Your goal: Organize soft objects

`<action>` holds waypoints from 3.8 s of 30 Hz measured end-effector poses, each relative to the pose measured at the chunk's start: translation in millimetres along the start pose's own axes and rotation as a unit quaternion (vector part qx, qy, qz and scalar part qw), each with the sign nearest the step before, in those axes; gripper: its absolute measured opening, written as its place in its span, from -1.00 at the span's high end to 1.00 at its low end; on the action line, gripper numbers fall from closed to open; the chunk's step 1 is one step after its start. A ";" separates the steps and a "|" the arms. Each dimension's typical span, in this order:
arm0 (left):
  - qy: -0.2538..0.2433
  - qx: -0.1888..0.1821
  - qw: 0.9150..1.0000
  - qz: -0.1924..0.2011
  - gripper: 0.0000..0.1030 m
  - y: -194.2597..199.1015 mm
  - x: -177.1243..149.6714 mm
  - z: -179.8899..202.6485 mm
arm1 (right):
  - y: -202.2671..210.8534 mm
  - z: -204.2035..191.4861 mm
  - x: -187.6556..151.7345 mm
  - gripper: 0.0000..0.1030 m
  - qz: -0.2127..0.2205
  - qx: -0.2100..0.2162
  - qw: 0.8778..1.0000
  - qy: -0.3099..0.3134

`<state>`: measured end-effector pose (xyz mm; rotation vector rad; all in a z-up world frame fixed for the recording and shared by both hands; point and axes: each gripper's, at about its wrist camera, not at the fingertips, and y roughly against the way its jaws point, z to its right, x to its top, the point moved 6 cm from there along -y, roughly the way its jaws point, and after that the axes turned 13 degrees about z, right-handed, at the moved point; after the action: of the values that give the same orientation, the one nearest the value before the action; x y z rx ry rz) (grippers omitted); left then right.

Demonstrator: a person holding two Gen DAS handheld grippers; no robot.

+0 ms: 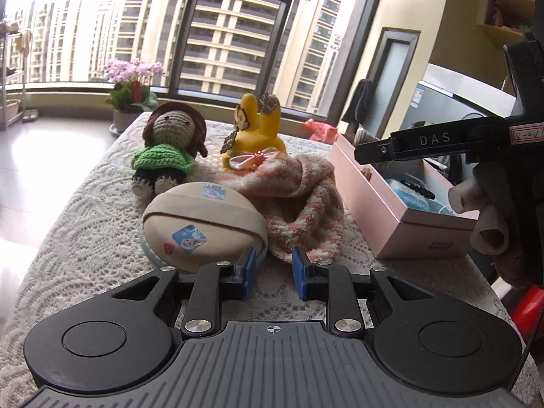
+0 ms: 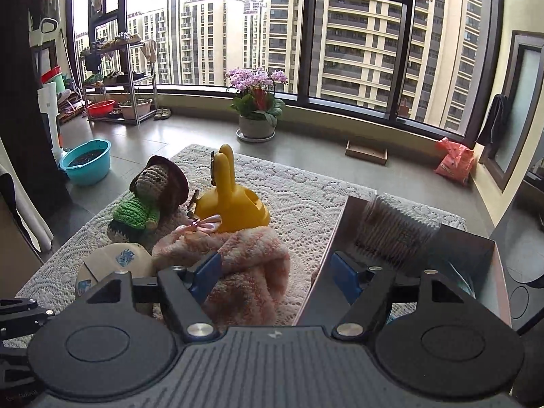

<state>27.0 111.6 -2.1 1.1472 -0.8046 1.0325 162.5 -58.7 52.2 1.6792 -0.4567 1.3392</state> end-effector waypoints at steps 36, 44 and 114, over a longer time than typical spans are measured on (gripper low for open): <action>-0.046 -0.026 0.997 0.050 0.49 3.5 40.3 8.4 | 153.4 62.4 -97.2 0.47 0.014 -0.064 0.995 -0.070; -0.025 -0.040 0.999 -0.004 0.49 -77.8 74.5 29.0 | 161.1 73.3 -143.0 -0.07 0.036 -0.096 0.993 -0.053; -0.126 -0.157 0.979 0.000 0.82 81.3 12.4 72.2 | 188.5 44.9 -125.4 -0.33 0.067 -0.046 0.994 -0.070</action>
<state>-45.2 51.0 53.4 1.0139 -1.1261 0.7340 4.5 -223.4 17.6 1.6978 -0.7127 1.2796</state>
